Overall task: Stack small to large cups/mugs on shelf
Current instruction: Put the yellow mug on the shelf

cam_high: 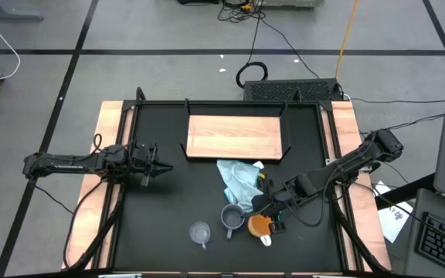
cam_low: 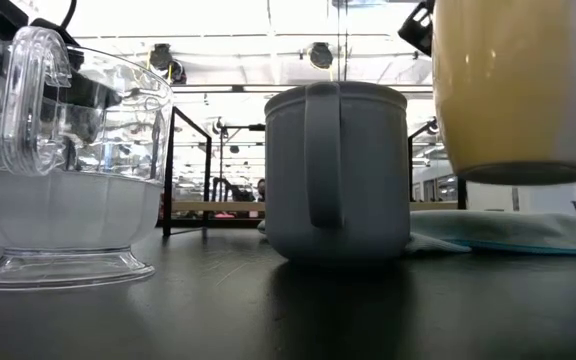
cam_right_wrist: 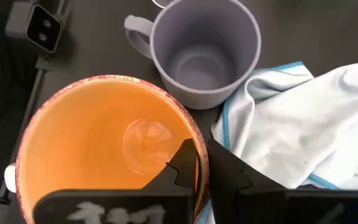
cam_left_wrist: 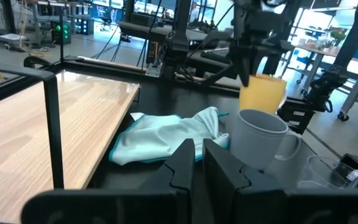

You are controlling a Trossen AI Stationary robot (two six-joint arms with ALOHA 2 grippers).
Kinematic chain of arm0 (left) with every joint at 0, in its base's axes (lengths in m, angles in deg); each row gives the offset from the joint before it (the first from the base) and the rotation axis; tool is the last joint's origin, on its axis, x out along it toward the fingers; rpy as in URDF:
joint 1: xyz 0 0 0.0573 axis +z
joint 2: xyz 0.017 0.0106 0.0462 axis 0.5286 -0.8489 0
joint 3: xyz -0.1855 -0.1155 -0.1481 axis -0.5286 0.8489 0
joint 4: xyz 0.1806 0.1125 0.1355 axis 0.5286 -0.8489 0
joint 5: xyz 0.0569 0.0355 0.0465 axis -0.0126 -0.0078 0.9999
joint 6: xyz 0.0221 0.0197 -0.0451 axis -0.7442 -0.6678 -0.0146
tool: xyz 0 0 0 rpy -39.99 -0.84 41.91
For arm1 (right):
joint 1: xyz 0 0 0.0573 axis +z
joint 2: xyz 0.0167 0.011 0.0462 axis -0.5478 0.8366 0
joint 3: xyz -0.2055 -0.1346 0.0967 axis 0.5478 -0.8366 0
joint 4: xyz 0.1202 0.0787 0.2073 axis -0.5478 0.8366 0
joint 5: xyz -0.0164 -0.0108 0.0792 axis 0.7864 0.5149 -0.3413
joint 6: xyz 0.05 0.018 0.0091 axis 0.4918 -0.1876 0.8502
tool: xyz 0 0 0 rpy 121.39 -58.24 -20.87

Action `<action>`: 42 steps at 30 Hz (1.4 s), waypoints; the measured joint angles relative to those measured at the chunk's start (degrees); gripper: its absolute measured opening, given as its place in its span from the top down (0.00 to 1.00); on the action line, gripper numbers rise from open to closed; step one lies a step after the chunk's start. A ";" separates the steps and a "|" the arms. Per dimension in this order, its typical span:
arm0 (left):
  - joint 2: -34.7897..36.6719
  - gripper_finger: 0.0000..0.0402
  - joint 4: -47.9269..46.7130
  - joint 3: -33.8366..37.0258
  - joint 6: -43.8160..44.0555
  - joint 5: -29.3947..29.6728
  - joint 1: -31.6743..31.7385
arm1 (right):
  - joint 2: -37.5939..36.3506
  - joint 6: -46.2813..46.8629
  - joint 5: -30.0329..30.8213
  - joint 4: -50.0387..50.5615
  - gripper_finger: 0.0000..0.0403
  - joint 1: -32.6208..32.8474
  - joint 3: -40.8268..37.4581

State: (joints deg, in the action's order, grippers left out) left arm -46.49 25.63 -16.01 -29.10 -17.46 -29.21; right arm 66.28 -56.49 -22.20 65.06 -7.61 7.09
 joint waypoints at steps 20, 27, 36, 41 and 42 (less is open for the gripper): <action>0.00 0.92 -0.72 0.00 -0.02 0.00 0.01 | -19.13 -0.81 7.68 -2.09 0.98 -1.61 -10.81; 0.00 0.92 -0.71 0.00 -0.02 0.00 0.00 | -26.12 1.90 9.18 -4.36 0.98 -1.69 -16.91; 0.00 0.92 -0.71 0.01 -0.02 0.00 0.00 | -31.65 3.51 10.64 -8.99 0.98 -1.66 -25.50; 0.00 0.92 -0.67 -0.01 -0.02 0.02 0.00 | -33.35 3.01 10.84 -15.32 0.98 -1.66 -30.03; 0.00 0.92 -0.69 -0.01 -0.02 0.02 0.01 | -33.52 2.81 10.86 -15.98 0.98 -1.66 -30.75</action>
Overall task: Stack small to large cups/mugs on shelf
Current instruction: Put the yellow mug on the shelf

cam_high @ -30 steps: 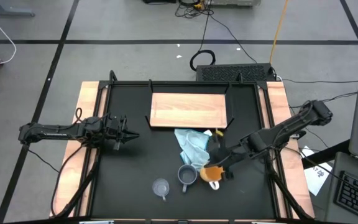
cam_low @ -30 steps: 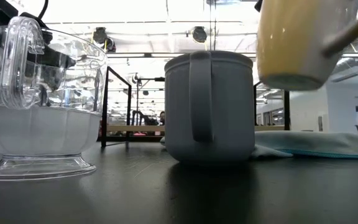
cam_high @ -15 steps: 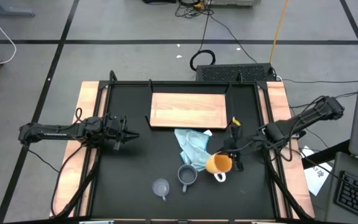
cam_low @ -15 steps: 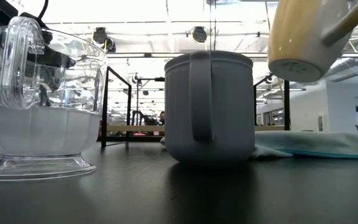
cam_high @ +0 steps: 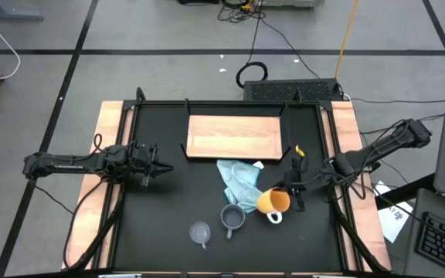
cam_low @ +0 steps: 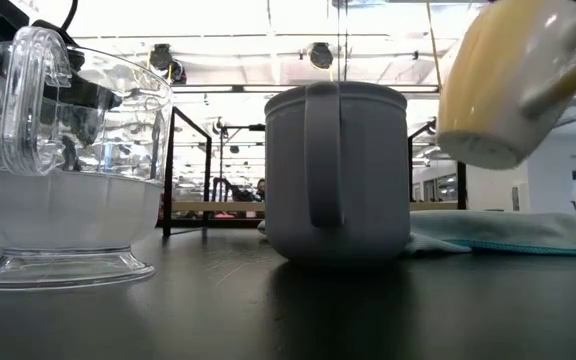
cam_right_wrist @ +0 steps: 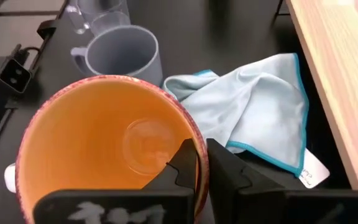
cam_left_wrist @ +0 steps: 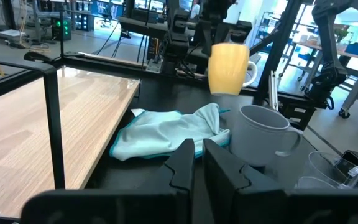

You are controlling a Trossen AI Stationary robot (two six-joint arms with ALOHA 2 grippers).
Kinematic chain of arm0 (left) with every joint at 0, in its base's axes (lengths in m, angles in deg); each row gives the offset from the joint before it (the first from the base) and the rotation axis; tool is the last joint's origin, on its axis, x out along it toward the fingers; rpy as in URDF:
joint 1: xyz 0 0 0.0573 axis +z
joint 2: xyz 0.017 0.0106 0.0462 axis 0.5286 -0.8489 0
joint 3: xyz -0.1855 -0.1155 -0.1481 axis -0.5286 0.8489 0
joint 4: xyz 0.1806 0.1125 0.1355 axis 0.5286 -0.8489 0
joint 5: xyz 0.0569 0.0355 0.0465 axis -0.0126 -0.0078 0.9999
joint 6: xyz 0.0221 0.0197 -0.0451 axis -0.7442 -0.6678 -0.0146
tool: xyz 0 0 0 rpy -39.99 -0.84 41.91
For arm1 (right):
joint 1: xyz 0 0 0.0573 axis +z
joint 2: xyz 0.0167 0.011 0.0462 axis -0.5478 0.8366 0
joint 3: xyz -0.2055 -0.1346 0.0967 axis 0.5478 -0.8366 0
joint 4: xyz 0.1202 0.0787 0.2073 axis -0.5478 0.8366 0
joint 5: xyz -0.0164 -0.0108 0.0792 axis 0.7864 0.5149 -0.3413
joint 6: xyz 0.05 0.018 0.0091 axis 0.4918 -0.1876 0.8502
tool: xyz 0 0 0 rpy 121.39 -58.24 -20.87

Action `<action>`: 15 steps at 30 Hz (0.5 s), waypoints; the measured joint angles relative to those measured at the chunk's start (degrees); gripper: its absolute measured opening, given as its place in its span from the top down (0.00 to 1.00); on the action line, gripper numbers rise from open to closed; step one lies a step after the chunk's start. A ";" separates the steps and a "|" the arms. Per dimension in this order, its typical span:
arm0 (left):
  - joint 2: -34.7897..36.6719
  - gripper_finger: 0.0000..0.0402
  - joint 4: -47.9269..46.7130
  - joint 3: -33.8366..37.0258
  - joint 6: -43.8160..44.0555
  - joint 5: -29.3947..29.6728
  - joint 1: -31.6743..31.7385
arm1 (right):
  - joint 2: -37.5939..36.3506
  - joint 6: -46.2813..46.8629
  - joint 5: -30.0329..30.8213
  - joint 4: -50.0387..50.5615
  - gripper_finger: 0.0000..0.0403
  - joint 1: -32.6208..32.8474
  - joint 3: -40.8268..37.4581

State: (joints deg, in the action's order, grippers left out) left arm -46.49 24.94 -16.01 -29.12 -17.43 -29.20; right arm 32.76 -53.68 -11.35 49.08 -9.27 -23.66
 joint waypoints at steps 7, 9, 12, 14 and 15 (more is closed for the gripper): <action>0.01 0.92 0.03 0.01 0.02 0.00 0.00 | -0.77 -0.81 0.02 -3.36 0.98 -0.02 -2.13; 0.02 0.92 0.04 0.01 0.02 0.00 0.00 | -0.75 -0.83 0.02 -3.36 0.98 -0.02 -2.17; 0.00 0.92 0.04 0.00 0.02 0.00 -0.01 | -0.75 -1.19 0.01 -4.33 0.98 -0.02 -2.17; 0.02 0.92 0.04 0.00 0.02 0.00 -0.01 | -0.75 -2.37 -0.07 -6.17 0.98 -0.37 -2.19; 0.02 0.92 0.02 0.02 0.00 0.00 0.01 | -0.75 -2.88 -0.31 -7.48 0.98 -0.86 -2.19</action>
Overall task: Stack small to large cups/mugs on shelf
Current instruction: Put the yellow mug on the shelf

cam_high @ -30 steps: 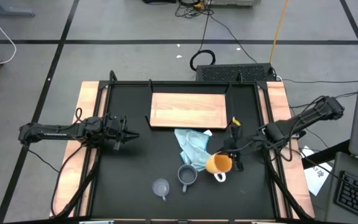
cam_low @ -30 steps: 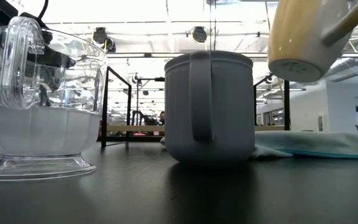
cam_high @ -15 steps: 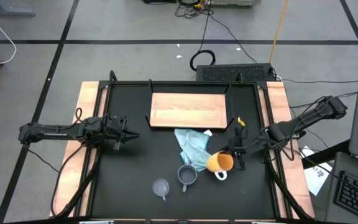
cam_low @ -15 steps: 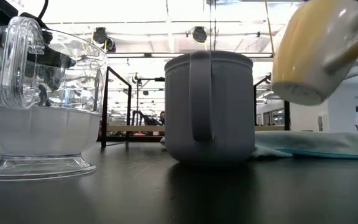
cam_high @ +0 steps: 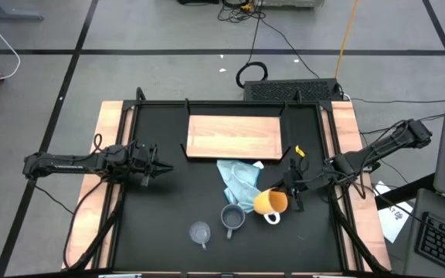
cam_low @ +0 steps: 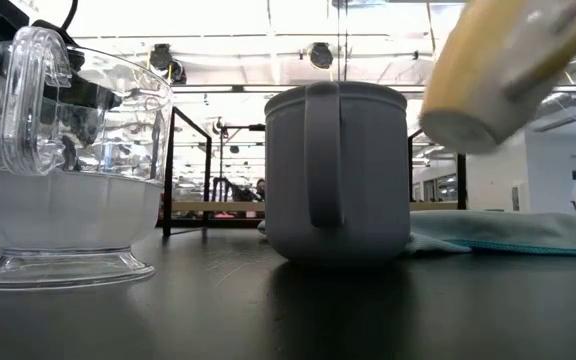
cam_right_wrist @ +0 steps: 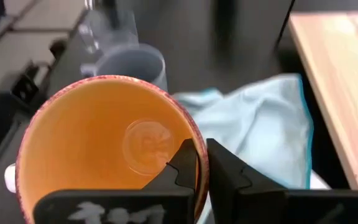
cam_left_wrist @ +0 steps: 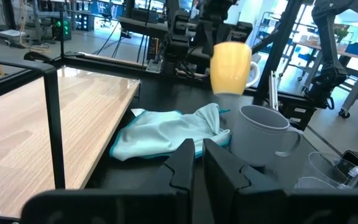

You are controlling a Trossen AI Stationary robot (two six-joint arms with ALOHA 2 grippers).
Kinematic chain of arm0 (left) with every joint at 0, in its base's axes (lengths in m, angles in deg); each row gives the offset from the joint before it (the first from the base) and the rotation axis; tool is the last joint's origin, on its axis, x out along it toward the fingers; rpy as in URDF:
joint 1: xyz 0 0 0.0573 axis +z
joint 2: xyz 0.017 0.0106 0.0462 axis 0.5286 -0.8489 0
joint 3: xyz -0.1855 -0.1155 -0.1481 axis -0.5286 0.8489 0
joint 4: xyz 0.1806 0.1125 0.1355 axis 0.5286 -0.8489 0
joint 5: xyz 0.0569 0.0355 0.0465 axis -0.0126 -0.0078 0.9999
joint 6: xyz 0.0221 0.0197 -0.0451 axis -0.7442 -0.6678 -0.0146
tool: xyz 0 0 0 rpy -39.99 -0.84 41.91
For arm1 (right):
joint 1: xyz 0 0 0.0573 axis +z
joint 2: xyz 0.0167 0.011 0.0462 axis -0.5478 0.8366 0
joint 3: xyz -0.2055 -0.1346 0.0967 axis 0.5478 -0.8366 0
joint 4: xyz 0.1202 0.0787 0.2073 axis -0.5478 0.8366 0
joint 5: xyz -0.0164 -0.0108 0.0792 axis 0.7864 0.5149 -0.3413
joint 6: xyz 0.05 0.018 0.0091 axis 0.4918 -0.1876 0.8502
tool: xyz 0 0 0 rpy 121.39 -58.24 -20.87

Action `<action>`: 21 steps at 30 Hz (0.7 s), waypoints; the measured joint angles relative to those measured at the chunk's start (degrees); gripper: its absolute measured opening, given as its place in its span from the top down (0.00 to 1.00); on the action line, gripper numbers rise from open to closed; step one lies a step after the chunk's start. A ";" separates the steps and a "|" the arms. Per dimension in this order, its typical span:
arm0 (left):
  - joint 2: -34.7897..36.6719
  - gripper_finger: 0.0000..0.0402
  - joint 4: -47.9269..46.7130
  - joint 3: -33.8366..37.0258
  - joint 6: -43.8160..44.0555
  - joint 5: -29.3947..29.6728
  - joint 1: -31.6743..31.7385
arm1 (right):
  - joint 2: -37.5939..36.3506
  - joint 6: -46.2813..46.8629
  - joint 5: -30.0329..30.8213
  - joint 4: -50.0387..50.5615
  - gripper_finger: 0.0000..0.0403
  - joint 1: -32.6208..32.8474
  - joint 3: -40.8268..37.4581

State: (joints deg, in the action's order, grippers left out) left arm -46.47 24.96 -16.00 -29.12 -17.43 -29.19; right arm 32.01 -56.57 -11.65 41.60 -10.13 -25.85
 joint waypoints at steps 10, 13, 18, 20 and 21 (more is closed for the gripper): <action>0.00 0.92 0.00 -0.01 0.01 0.00 0.00 | 0.11 -4.88 -7.17 -3.05 0.98 -10.02 0.00; -0.01 0.92 0.00 -0.02 -0.06 0.01 0.00 | 0.23 -6.02 -10.56 -5.36 0.98 -12.68 0.01; 0.00 0.92 -0.02 0.00 -0.85 0.02 -0.02 | 2.28 -8.25 -13.87 -5.32 0.98 -15.81 2.16; 0.00 0.92 -0.07 -0.01 -1.16 0.01 0.00 | 3.91 -9.05 -13.95 -5.47 0.98 -16.43 3.61; -0.01 0.92 -0.13 -0.01 -1.16 0.00 -0.01 | 4.81 -9.35 -14.39 -5.45 0.98 -16.78 4.34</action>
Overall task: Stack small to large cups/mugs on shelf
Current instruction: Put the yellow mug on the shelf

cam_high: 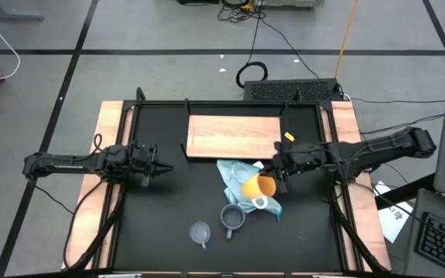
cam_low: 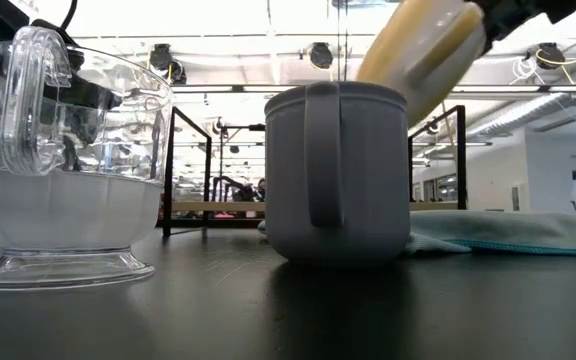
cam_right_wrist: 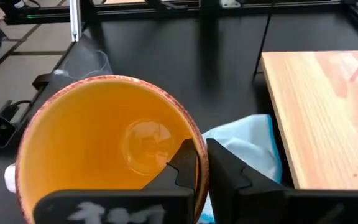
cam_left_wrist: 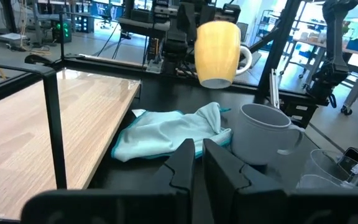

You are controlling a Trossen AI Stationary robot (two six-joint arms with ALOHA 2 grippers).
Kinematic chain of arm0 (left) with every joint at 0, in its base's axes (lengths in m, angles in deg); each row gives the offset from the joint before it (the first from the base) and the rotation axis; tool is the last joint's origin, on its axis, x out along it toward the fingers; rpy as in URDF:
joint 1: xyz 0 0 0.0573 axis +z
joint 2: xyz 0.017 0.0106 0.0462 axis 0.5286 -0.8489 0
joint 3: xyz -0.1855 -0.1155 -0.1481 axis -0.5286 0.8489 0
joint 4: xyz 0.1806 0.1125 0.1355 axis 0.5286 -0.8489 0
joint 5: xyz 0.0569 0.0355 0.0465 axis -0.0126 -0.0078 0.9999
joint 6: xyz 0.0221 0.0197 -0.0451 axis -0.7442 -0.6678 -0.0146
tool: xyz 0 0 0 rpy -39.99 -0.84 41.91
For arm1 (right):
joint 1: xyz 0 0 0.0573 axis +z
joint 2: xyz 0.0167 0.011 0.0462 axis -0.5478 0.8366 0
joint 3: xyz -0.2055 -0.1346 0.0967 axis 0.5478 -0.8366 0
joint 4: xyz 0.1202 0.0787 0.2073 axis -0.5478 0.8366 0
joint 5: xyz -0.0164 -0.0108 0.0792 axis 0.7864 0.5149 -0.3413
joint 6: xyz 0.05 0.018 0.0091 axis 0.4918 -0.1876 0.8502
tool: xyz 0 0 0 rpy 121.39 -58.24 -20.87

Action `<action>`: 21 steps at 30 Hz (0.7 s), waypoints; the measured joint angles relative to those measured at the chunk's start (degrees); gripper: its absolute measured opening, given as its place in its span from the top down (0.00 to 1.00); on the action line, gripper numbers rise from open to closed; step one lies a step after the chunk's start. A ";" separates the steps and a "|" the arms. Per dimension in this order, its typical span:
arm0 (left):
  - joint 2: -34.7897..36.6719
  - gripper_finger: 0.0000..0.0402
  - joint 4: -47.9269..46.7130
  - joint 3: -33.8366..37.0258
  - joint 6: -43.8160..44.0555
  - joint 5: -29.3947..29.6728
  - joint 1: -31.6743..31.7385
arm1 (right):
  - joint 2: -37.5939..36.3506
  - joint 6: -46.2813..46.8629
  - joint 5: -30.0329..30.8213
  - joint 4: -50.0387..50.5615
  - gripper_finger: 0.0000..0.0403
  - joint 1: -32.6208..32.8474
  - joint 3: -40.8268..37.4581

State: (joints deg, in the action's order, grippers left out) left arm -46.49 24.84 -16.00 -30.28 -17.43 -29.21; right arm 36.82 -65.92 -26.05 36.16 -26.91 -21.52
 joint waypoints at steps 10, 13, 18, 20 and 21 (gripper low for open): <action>0.01 0.92 -1.69 0.01 -0.06 0.00 0.01 | 8.88 -4.13 -1.36 2.42 0.98 -2.16 8.23; 0.01 0.92 -1.71 -0.01 -0.07 0.00 0.01 | 10.82 -5.03 -3.71 2.63 0.98 -3.37 9.91; 0.01 0.92 -1.73 0.00 -0.44 -0.02 0.01 | 14.14 -5.83 -5.54 4.47 0.98 -4.99 13.10; 0.01 0.92 -1.72 0.01 -0.44 -0.02 0.00 | 15.46 -6.60 -5.48 4.92 0.98 -5.47 14.08; 0.01 0.92 -1.77 -0.01 -0.44 -0.02 0.00 | 16.09 -6.85 -5.50 5.15 0.98 -5.70 14.68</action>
State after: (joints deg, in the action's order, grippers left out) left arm -46.47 23.07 -16.01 -30.71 -17.46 -29.21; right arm 52.90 -72.77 -31.54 41.30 -32.62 -6.84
